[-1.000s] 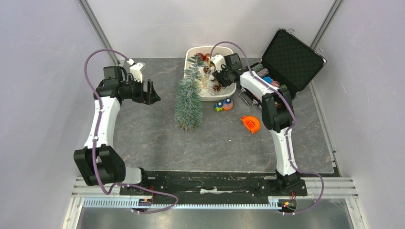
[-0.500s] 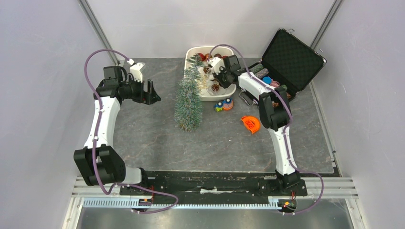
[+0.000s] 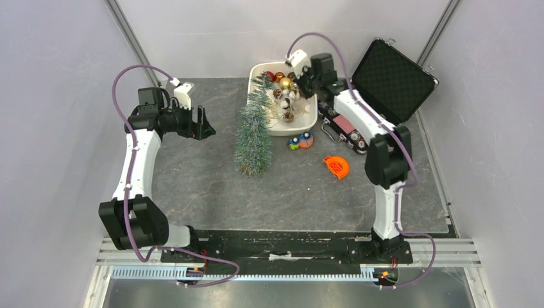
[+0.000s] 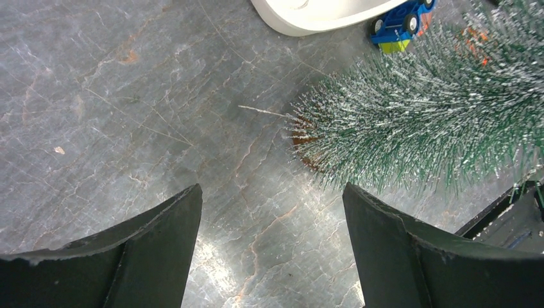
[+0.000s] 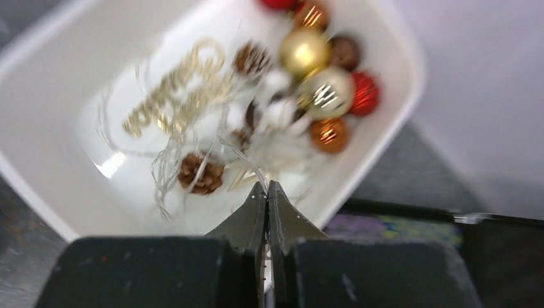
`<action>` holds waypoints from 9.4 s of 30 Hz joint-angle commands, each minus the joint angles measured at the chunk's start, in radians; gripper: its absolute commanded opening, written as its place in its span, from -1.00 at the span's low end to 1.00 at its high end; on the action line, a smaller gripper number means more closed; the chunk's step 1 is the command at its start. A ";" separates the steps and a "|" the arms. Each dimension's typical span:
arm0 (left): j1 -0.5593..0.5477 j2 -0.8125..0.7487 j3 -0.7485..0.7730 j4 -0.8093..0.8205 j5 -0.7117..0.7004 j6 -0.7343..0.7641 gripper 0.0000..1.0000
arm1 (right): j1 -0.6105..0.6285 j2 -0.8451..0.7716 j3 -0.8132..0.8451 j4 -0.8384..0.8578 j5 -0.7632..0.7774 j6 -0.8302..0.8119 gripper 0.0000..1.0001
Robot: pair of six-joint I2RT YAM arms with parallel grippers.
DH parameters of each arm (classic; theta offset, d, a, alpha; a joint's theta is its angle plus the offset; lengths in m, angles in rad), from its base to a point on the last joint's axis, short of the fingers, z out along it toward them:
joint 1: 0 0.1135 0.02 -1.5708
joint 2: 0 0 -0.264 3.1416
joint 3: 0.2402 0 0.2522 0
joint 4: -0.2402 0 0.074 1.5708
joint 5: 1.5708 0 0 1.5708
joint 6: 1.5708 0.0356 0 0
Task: Decorate the small christmas tree
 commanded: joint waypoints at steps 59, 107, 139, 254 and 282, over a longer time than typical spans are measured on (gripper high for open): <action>-0.469 -0.303 0.224 -0.300 0.195 0.117 0.90 | 0.747 -0.861 -0.673 0.474 0.104 0.067 -1.00; -0.535 -0.375 0.525 -0.579 -0.025 0.178 -0.95 | 0.449 -0.920 -1.476 0.992 0.169 0.232 0.84; -0.540 -0.383 0.435 -0.586 0.107 0.184 -0.95 | 0.314 -0.922 -1.470 1.068 0.375 0.345 -1.00; -0.317 -0.327 -0.175 0.169 -0.594 -0.204 -0.95 | 0.127 -0.110 0.144 0.909 0.157 0.285 -1.00; -0.320 -0.397 0.292 -0.537 0.066 -0.060 -0.95 | 0.128 -0.142 0.019 0.885 0.119 0.253 -1.00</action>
